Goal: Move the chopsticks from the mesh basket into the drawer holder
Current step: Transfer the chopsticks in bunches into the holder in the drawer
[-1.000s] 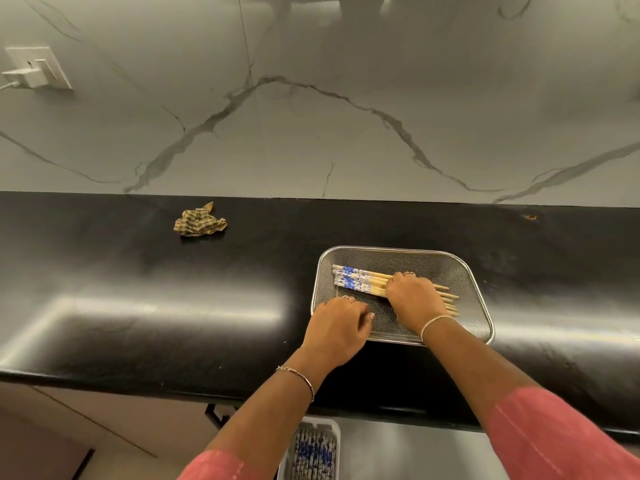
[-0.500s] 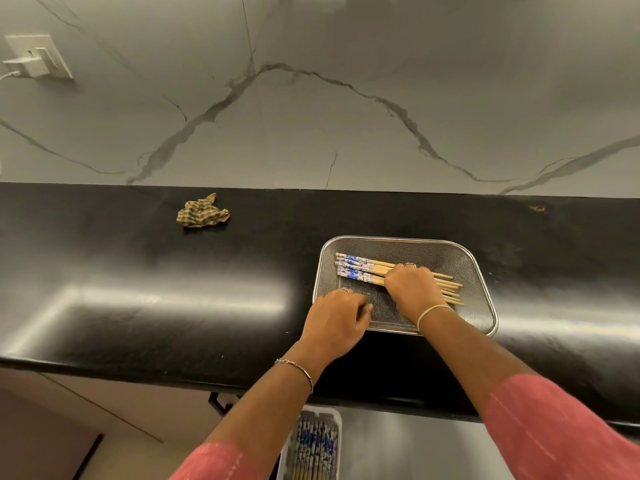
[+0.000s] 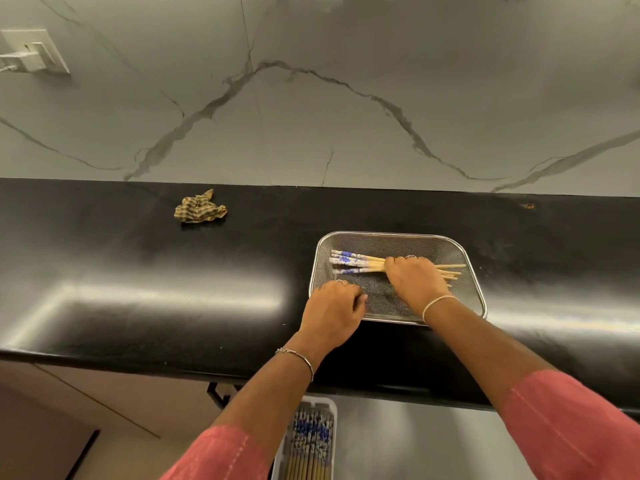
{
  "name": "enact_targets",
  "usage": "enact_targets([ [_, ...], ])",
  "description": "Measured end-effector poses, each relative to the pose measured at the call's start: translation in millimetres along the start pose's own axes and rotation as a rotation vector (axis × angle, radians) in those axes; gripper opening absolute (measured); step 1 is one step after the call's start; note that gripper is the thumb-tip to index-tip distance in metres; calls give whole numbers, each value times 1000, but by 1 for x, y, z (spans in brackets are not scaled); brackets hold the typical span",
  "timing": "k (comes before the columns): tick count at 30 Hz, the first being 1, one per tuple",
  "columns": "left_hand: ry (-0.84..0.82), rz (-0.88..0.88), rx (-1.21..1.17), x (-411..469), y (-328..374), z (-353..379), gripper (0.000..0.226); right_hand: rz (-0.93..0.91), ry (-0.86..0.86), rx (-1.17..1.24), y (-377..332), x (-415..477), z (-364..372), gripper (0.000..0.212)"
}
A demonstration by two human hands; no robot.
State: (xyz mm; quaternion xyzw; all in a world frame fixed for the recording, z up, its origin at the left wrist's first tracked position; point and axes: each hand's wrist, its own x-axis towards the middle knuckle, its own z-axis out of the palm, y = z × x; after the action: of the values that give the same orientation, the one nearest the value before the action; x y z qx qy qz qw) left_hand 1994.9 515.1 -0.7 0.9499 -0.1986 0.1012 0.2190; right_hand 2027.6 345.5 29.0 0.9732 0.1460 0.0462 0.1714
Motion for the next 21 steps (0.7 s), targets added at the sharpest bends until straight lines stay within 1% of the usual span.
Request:
enact_targets([
  [3, 38, -24, -22, 0, 4, -4, 26, 78, 35, 118, 4, -8, -21, 24],
  [6, 127, -137, -193, 1, 17, -17, 27, 151, 75, 314, 7, -22, -43, 19],
  [9, 174, -326, -549, 1, 31, -36, 31, 202, 108, 591, 5, -38, -62, 5],
  [11, 141, -433, -833, 0, 36, -48, 31, 239, 89, 833, 0, -49, -74, 16],
  [13, 51, -492, -1098, -8, 40, -61, 32, 260, 21, 1131, -8, -64, -84, 18],
  [15, -60, -499, -1323, -21, 43, -73, 29, 246, -94, 1516, -20, -83, -89, 19],
  [16, -106, -486, -1405, -27, 43, -77, 26, 226, -143, 1654, -25, -93, -90, 20],
  [18, -183, -451, -1515, -44, 43, -82, 23, 212, -241, 1792, -38, -113, -89, 20],
  [21, -246, -475, -1514, -70, 43, -84, 17, 236, -389, 1940, -57, -137, -83, 20],
])
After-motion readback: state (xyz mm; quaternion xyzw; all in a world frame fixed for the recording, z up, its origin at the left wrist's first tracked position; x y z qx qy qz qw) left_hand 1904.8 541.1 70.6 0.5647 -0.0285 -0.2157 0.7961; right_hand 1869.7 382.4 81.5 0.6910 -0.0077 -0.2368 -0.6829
